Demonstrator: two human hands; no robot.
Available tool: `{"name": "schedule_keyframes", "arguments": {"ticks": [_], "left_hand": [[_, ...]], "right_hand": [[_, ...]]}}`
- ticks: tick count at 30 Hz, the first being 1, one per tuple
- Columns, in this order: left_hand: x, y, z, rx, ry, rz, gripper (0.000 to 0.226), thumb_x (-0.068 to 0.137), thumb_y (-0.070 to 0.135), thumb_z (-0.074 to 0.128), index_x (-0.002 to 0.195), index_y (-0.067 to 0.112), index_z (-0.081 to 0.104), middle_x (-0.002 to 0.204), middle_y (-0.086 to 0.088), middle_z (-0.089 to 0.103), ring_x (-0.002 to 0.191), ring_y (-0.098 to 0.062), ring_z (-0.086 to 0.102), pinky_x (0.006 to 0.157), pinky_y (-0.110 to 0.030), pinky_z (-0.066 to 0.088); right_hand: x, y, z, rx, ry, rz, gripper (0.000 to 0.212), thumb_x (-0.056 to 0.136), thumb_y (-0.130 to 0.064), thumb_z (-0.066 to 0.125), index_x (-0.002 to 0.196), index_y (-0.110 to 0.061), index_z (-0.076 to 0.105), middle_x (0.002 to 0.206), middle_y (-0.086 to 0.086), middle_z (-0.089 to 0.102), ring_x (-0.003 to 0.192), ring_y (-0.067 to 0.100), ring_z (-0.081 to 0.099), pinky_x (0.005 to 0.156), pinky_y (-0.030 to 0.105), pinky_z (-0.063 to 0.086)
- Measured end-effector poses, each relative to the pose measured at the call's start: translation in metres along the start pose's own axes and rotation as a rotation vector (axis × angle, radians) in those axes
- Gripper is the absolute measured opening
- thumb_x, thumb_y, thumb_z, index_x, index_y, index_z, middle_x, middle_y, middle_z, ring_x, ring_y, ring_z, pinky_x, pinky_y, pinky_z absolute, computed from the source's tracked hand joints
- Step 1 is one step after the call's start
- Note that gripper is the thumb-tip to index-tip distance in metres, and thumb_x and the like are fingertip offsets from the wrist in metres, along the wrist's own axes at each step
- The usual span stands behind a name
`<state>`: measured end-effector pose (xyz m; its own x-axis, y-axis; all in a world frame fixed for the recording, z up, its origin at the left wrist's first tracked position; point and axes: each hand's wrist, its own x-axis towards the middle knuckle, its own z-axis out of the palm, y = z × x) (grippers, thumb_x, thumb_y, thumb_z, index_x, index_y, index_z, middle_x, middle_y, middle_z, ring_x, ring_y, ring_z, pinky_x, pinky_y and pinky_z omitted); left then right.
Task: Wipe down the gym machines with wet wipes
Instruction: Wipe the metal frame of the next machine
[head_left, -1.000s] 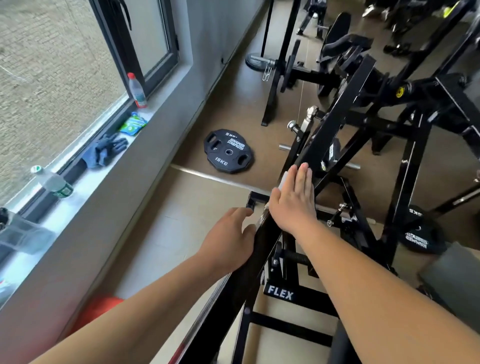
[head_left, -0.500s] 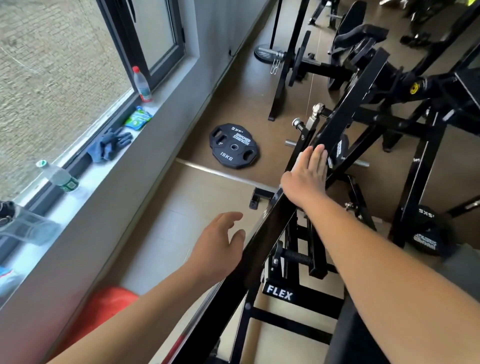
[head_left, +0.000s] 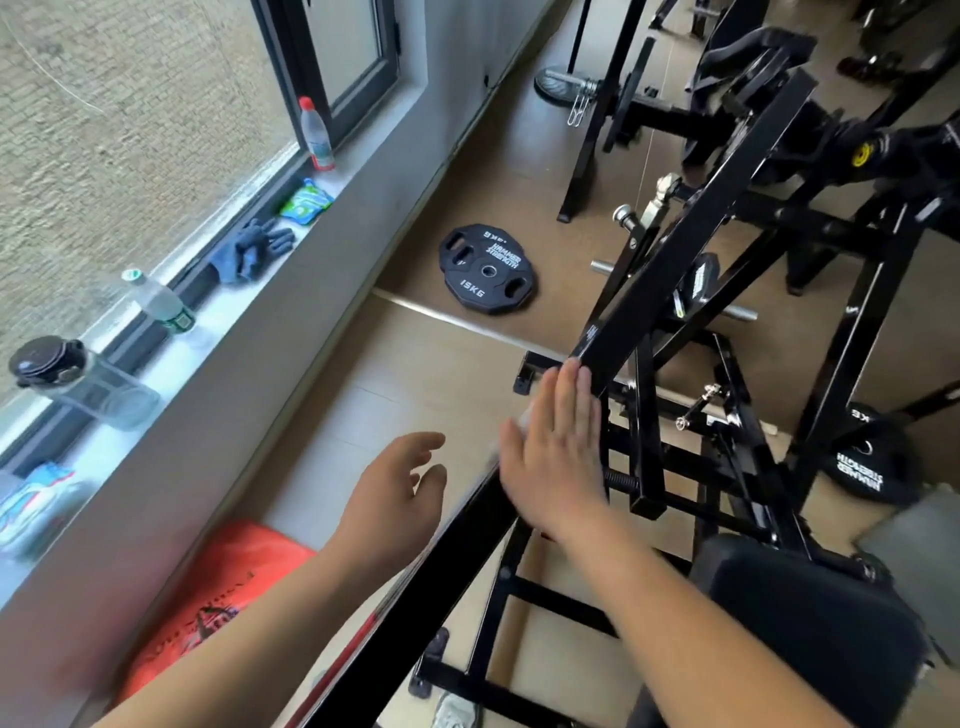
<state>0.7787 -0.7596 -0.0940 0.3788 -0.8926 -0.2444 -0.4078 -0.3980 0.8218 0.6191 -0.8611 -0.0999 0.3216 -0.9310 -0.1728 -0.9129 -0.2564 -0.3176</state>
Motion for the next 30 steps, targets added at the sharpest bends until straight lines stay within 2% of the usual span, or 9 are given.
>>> {"name": "schedule_keyframes", "arguments": {"ticks": [5, 8, 11, 13, 15, 17, 21, 25, 30], "left_hand": [[-0.027, -0.008, -0.011, 0.039, 0.0, -0.018, 0.034, 0.101, 0.019, 0.057, 0.133, 0.029, 0.06, 0.131, 0.02, 0.06, 0.119, -0.003, 0.058, 0.104, -0.024, 0.046], [-0.041, -0.017, -0.022, 0.02, 0.02, -0.024, 0.034, 0.101, 0.017, 0.057, 0.133, 0.027, 0.061, 0.131, 0.02, 0.059, 0.121, -0.002, 0.057, 0.106, -0.027, 0.046], [-0.054, -0.029, -0.038, 0.009, 0.073, -0.055, 0.033, 0.1, 0.015, 0.058, 0.131, 0.025, 0.063, 0.13, 0.018, 0.061, 0.119, -0.002, 0.058, 0.103, -0.023, 0.045], [-0.062, -0.036, -0.048, 0.007, 0.106, -0.081, 0.032, 0.099, 0.012, 0.059, 0.128, 0.024, 0.065, 0.127, 0.015, 0.063, 0.116, -0.004, 0.059, 0.101, -0.023, 0.045], [-0.071, -0.042, -0.055, -0.007, 0.115, -0.097, 0.031, 0.099, 0.01, 0.059, 0.126, 0.023, 0.066, 0.126, 0.013, 0.064, 0.116, -0.005, 0.06, 0.101, -0.023, 0.046], [-0.08, -0.048, -0.059, -0.012, 0.1, -0.098, 0.031, 0.099, 0.009, 0.058, 0.127, 0.023, 0.065, 0.127, 0.014, 0.065, 0.117, -0.004, 0.06, 0.097, -0.016, 0.044], [-0.094, -0.061, -0.065, -0.018, 0.083, -0.1, 0.032, 0.101, 0.011, 0.056, 0.129, 0.023, 0.064, 0.127, 0.016, 0.064, 0.117, -0.002, 0.059, 0.088, -0.002, 0.038], [-0.103, -0.078, -0.073, -0.018, 0.04, -0.087, 0.031, 0.101, 0.011, 0.056, 0.128, 0.024, 0.064, 0.127, 0.014, 0.065, 0.117, -0.002, 0.06, 0.087, 0.001, 0.037], [-0.115, -0.102, -0.092, -0.039, 0.017, -0.072, 0.032, 0.099, 0.009, 0.057, 0.127, 0.023, 0.065, 0.124, 0.014, 0.066, 0.116, -0.001, 0.061, 0.088, 0.001, 0.041]], "right_hand": [[0.059, 0.015, -0.028, -0.108, -0.017, 0.083, 0.071, 0.107, -0.041, 0.022, 0.163, -0.002, 0.002, 0.166, 0.016, -0.032, 0.151, 0.026, -0.036, 0.124, 0.046, -0.019], [0.022, -0.003, -0.016, -0.17, 0.0, -0.06, 0.065, 0.103, -0.041, 0.015, 0.14, -0.003, 0.052, 0.171, 0.017, 0.008, 0.156, 0.027, -0.022, 0.125, 0.047, -0.017], [-0.047, -0.032, 0.012, -0.208, -0.023, -0.309, 0.062, 0.103, -0.039, 0.016, 0.103, -0.009, 0.07, 0.139, 0.015, 0.06, 0.157, 0.032, 0.017, 0.129, 0.053, 0.004], [-0.086, -0.051, 0.033, -0.259, -0.008, -0.521, 0.052, 0.103, -0.037, 0.032, 0.091, -0.008, 0.074, 0.106, 0.013, 0.072, 0.129, 0.037, 0.053, 0.121, 0.053, 0.028], [-0.103, -0.064, 0.039, -0.258, -0.068, -0.712, 0.046, 0.102, -0.036, 0.039, 0.079, -0.013, 0.072, 0.081, 0.008, 0.067, 0.091, 0.035, 0.061, 0.097, 0.051, 0.046], [-0.085, -0.059, 0.027, -0.324, -0.09, -0.778, 0.044, 0.101, -0.035, 0.036, 0.072, -0.019, 0.067, 0.073, 0.006, 0.063, 0.074, 0.032, 0.058, 0.082, 0.047, 0.044], [-0.019, -0.029, -0.011, -0.531, 0.011, -0.504, 0.059, 0.098, -0.035, 0.011, 0.071, -0.021, 0.06, 0.071, -0.001, 0.057, 0.075, 0.026, 0.05, 0.098, 0.049, 0.032], [-0.024, -0.037, -0.001, -0.504, 0.041, -0.412, 0.052, 0.101, -0.034, 0.018, 0.07, -0.021, 0.059, 0.074, -0.001, 0.057, 0.084, 0.025, 0.054, 0.112, 0.047, 0.033], [-0.152, -0.109, 0.065, -0.31, -0.02, -0.545, 0.049, 0.1, -0.032, 0.035, 0.071, -0.014, 0.07, 0.073, 0.005, 0.064, 0.077, 0.03, 0.053, 0.093, 0.048, 0.043]]}}
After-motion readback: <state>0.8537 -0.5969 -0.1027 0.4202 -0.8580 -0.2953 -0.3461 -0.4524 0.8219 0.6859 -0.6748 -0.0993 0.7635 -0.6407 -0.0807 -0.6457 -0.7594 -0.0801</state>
